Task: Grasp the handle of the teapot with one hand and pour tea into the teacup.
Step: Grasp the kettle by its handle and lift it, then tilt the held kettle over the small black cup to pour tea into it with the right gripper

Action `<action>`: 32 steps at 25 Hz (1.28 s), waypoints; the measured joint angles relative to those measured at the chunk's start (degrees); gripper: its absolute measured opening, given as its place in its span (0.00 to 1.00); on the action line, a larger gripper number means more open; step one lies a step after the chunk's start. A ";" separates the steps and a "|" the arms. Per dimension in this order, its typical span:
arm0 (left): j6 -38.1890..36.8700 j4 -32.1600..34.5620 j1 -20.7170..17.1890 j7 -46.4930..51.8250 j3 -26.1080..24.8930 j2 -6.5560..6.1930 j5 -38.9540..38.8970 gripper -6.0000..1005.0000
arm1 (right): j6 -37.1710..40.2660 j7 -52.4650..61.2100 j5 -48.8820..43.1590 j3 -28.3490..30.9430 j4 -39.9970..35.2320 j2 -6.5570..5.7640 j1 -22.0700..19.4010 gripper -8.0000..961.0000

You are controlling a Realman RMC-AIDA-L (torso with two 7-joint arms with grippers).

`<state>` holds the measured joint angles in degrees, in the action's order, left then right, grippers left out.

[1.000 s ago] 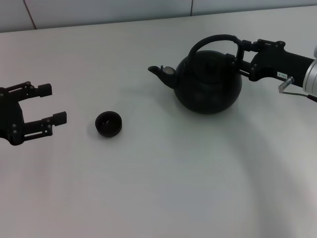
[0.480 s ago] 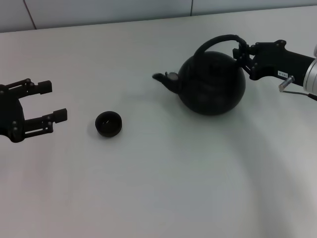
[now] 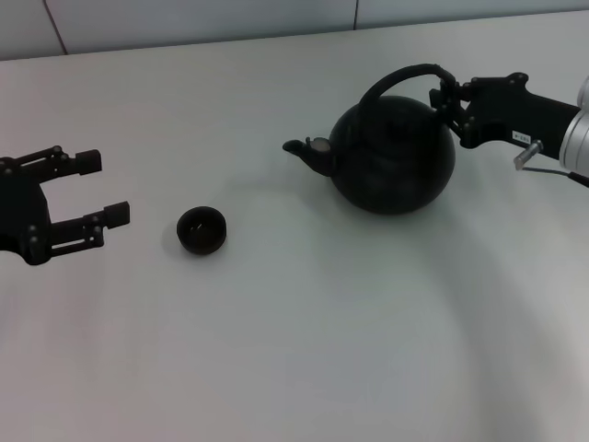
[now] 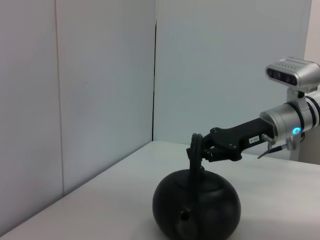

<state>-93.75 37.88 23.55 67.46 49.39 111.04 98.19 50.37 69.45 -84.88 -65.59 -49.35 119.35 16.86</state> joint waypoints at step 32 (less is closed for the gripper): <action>-0.39 0.00 -2.30 -2.10 0.03 0.93 -0.03 0.75 | 0.09 -3.71 6.60 -5.30 0.04 0.23 5.19 0.13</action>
<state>-94.14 37.88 21.26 65.36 49.42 111.97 98.17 50.46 65.74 -78.28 -70.89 -49.31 119.58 22.05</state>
